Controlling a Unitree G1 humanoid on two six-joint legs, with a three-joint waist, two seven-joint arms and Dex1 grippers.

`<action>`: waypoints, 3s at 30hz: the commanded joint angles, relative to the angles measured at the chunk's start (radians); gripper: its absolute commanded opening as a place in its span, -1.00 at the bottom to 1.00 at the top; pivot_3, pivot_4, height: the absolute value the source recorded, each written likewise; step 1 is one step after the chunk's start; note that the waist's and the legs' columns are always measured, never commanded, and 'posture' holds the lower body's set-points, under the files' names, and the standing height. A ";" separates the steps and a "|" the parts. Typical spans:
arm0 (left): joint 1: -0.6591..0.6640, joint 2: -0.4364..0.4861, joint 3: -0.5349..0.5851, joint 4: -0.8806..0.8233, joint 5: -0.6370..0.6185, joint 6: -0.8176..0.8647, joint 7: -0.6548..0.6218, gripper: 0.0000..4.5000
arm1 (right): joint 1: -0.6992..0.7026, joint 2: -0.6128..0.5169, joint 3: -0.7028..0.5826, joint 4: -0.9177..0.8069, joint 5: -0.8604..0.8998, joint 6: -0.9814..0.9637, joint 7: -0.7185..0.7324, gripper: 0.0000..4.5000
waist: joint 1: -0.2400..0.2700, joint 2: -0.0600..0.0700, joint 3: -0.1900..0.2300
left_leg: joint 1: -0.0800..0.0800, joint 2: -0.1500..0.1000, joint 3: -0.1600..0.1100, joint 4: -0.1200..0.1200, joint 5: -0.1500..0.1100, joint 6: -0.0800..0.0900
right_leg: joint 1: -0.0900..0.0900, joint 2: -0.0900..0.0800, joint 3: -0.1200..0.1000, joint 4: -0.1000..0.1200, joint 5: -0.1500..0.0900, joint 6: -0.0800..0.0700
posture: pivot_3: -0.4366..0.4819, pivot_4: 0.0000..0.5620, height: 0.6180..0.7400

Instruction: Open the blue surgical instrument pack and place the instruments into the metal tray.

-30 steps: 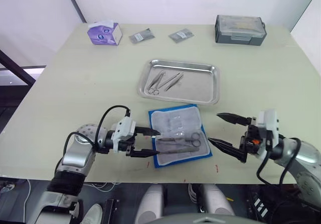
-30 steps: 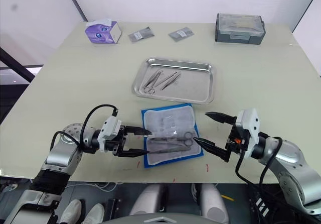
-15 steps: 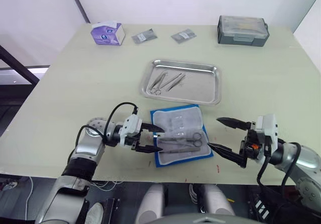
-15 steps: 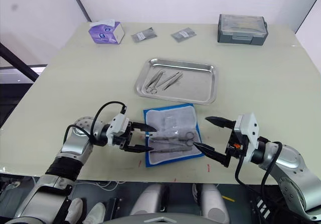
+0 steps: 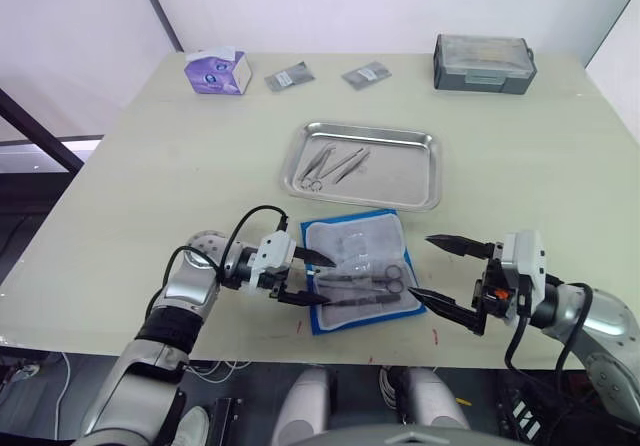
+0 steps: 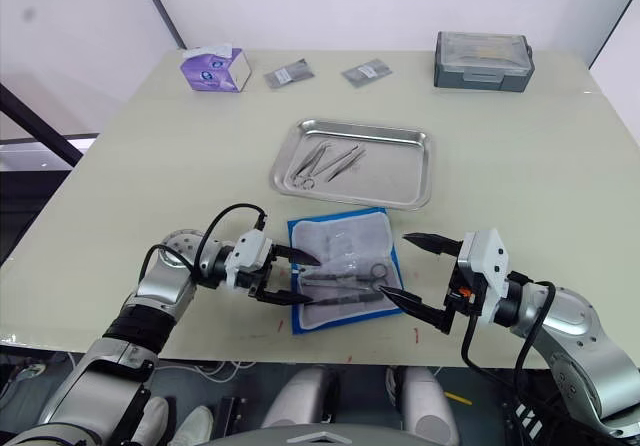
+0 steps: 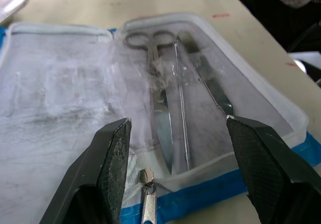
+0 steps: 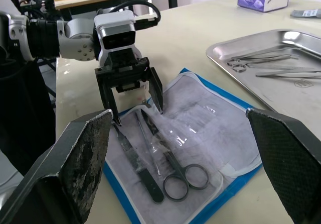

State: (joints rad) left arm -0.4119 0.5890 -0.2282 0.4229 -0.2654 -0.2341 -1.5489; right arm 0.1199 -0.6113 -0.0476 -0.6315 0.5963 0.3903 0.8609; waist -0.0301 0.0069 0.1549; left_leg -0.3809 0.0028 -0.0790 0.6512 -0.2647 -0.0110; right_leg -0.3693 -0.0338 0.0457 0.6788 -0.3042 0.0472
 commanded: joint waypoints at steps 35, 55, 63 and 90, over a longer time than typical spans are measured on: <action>0.042 -0.072 -0.132 0.203 0.109 0.041 -0.060 0.42 | -0.506 -0.024 0.414 0.252 -0.397 0.187 0.016 1.00 | -0.001 0.023 -0.023 | 0.004 -0.002 0.000 0.000 -0.001 0.002 | 0.007 -0.002 -0.001 -0.002 -0.002 0.002 | -0.05 -0.47 0.96; 0.069 -0.078 -0.143 0.141 0.116 0.119 -0.035 0.42 | -0.583 0.001 0.560 0.328 -0.525 0.239 0.067 1.00 | -0.002 0.024 -0.030 | 0.005 -0.003 -0.003 0.000 -0.002 0.003 | 0.008 -0.002 -0.002 -0.003 -0.002 0.002 | -0.05 -0.47 0.96; 0.074 -0.086 -0.145 0.131 0.119 0.137 -0.030 0.45 | -0.590 -0.021 0.586 0.326 -0.523 0.261 0.129 -0.56 | -0.002 0.022 -0.031 | 0.005 -0.003 -0.004 0.000 -0.002 0.004 | 0.008 -0.002 -0.003 -0.004 -0.002 0.002 | -0.05 -0.47 0.96; 0.079 -0.097 -0.159 0.124 0.136 0.152 -0.027 0.45 | -0.656 -0.046 0.609 0.160 -0.555 0.371 0.157 -0.94 | 0.001 0.022 -0.031 | 0.004 -0.003 -0.006 0.000 -0.002 0.004 | 0.008 -0.002 -0.004 -0.007 -0.002 0.002 | -0.05 -0.47 0.96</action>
State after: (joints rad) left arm -0.4241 0.5133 -0.2566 0.4782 -0.2374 -0.1435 -1.5624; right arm -0.5116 -0.6553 0.5759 -0.4171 0.0441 0.7630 1.0131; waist -0.0288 0.0288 0.1235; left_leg -0.3774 -0.0007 -0.0849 0.6508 -0.2670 -0.0071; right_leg -0.3608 -0.0363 0.0410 0.6720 -0.3064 0.0497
